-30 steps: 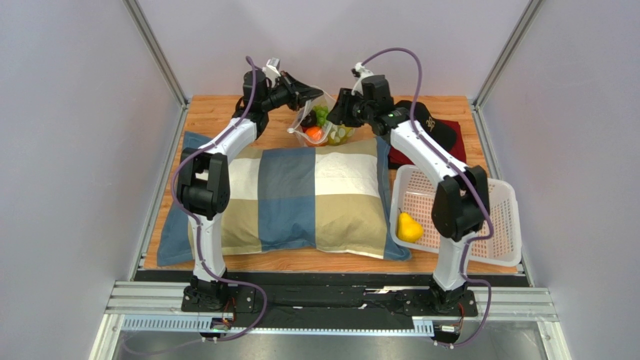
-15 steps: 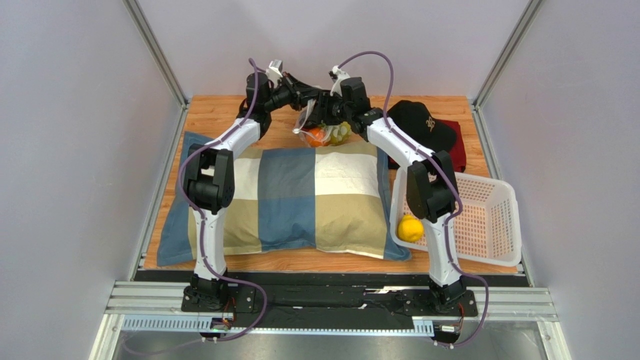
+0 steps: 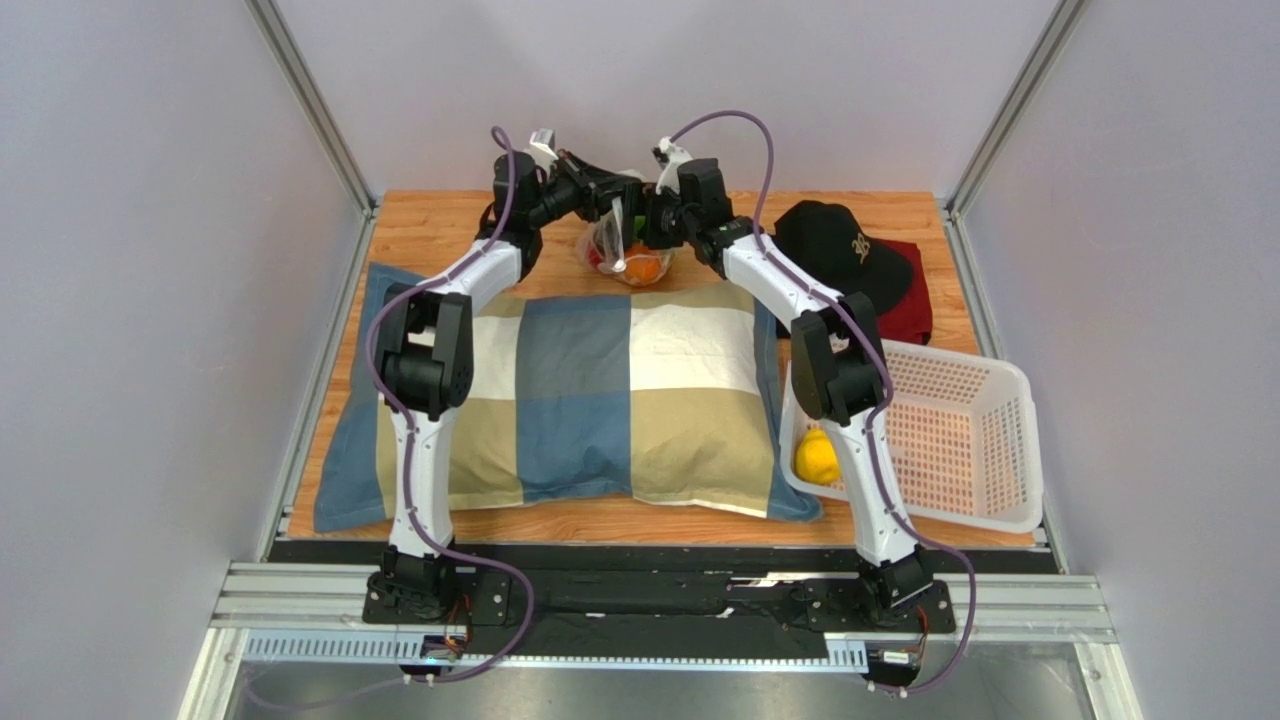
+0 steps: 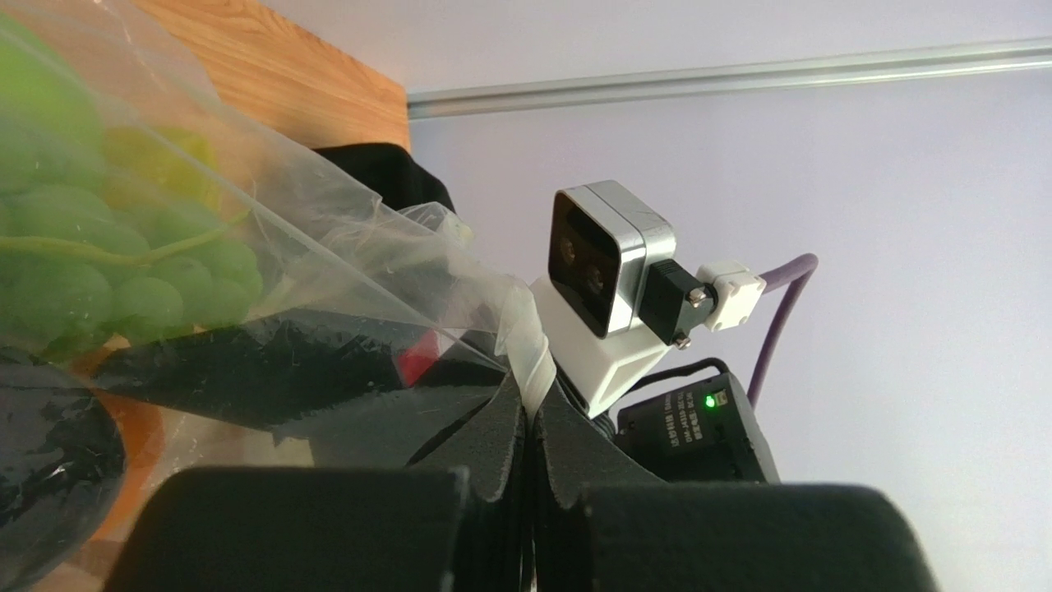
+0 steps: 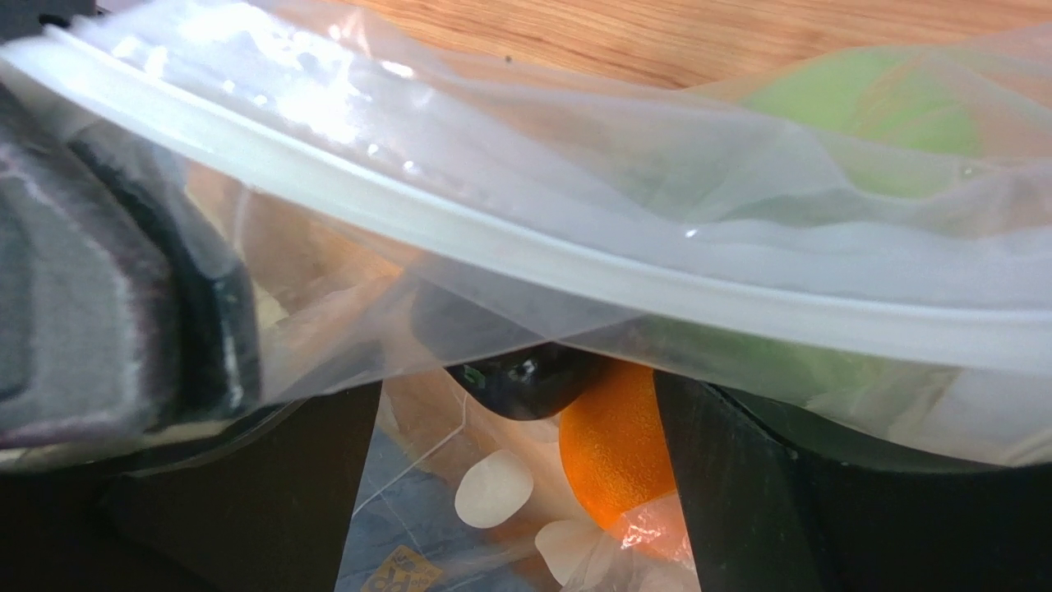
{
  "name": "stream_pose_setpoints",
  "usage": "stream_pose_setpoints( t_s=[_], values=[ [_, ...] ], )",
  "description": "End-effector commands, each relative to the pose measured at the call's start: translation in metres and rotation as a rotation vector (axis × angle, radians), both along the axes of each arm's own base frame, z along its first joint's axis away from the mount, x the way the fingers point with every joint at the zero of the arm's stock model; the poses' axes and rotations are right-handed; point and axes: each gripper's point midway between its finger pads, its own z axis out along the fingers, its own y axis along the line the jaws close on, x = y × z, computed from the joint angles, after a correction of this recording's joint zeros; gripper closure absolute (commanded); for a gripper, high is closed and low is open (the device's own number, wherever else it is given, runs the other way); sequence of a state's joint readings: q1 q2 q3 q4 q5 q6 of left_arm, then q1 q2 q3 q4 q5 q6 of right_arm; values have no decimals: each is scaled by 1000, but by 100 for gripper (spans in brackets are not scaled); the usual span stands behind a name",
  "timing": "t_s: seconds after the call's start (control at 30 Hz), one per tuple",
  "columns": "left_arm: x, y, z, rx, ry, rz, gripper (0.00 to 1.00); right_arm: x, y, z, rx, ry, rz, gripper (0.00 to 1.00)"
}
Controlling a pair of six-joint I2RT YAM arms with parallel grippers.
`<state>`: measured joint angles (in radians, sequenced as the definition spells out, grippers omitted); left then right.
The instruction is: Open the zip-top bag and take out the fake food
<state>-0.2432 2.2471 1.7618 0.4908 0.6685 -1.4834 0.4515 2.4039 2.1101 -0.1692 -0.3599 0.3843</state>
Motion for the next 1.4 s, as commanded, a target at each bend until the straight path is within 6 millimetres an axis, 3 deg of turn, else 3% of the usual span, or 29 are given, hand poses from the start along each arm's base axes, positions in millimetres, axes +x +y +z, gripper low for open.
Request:
stream_pose_setpoints(
  t_s=[0.0, 0.13, 0.2, 0.27, 0.4, 0.47, 0.5, 0.63, 0.73, 0.77, 0.87, 0.9, 0.93, 0.97, 1.17, 1.3, 1.37],
  values=[
    [-34, -32, 44, -58, -128, -146, 100, 7, 17, -14, 32, -27, 55, 20],
    [-33, -36, 39, -63, -113, -148, 100, -3, 32, -34, 96, 39, 150, 30],
    [-32, -37, 35, -65, -103, -145, 100, -4, 35, -34, 122, 49, 166, 19],
    [-32, -38, 33, -64, -100, -145, 100, -9, 43, -31, 164, 54, 203, 20],
    [-34, -44, 36, -65, -108, -151, 100, -13, 50, -26, 238, 64, 225, 39],
    [-35, -49, 34, -69, -99, -158, 100, -14, 53, -21, 275, 60, 229, 31],
    [-36, -51, 33, -70, -95, -161, 100, -14, 54, -20, 286, 60, 228, 19],
    [-42, -58, 34, -71, -95, -175, 100, -6, 51, -13, 292, 43, 175, 15],
    [-43, -56, 31, -64, -91, -165, 100, -1, 48, -11, 287, 44, 143, 28],
    [-43, -55, 31, -62, -90, -165, 100, 0, 46, -9, 287, 44, 140, 46],
    [-43, -53, 32, -60, -95, -164, 100, 4, 37, -11, 265, 72, 109, 82],
    [-43, -52, 33, -60, -97, -164, 100, 3, 36, -5, 263, 70, 108, 84],
    [-41, -47, 35, -58, -100, -152, 100, 0, 32, -11, 249, 98, 97, 87],
    [-40, -44, 33, -56, -92, -141, 100, -1, 30, -9, 243, 100, 93, 99],
    [-27, -8, 39, -38, -97, -87, 100, -15, 16, 17, 198, 61, 77, 100],
    [-26, 7, 46, -9, -111, -77, 100, -15, 1, 21, 129, 99, 10, 100],
    [-27, 7, 47, -13, -114, -82, 100, -12, -6, 27, 126, 101, -29, 90]
  ],
)
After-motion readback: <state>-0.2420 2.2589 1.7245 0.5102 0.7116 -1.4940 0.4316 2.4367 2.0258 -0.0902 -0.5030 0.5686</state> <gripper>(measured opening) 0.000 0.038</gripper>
